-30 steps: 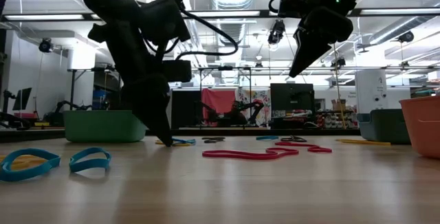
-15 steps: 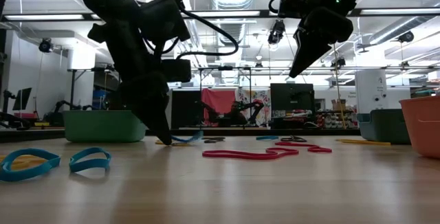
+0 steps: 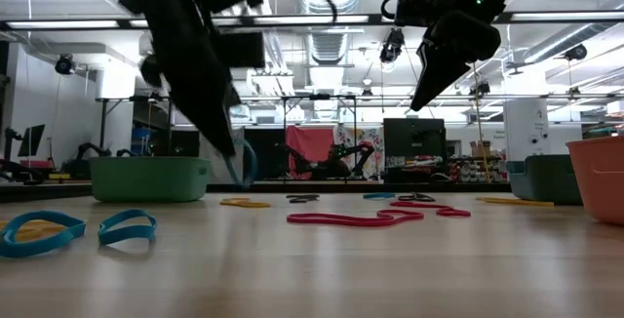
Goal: Sort rubber bands into baskets
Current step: Put the blue rubber band into the yellow bin
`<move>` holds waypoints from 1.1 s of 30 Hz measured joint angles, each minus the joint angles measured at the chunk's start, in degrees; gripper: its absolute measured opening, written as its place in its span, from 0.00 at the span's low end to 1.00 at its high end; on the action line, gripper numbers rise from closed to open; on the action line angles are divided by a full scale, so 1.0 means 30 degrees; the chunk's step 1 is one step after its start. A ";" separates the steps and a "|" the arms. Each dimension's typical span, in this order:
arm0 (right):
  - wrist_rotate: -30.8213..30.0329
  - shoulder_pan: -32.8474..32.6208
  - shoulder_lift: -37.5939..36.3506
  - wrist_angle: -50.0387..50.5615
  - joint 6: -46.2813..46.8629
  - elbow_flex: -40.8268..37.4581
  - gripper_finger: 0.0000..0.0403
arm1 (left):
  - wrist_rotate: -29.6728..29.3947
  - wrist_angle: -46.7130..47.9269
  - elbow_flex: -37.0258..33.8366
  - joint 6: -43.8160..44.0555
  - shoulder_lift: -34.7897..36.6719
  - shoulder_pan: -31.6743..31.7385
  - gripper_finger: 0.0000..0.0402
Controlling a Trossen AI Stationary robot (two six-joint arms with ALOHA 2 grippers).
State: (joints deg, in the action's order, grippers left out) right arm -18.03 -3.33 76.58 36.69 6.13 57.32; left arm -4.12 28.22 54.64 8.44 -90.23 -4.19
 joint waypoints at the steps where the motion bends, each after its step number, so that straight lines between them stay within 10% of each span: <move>1: 0.0000 0.0000 0.0000 0.0000 -0.0004 0.0000 0.03 | 0.0197 0.0676 0.0325 -0.0056 0.0300 -0.0221 0.00; 21: 0.0005 0.0000 0.0000 -0.0044 0.0942 0.0000 0.03 | 0.5147 1.5274 0.3282 0.6398 0.5768 -0.7339 0.00; 33: 0.0005 0.0000 0.0007 -0.0058 0.0969 0.0000 0.03 | 0.7152 1.5412 -0.0032 1.0510 0.6250 -1.0263 0.00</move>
State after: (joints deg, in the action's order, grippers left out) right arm -18.02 -3.33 76.60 36.51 9.04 57.32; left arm 17.34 74.46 54.55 39.97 -71.48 -34.98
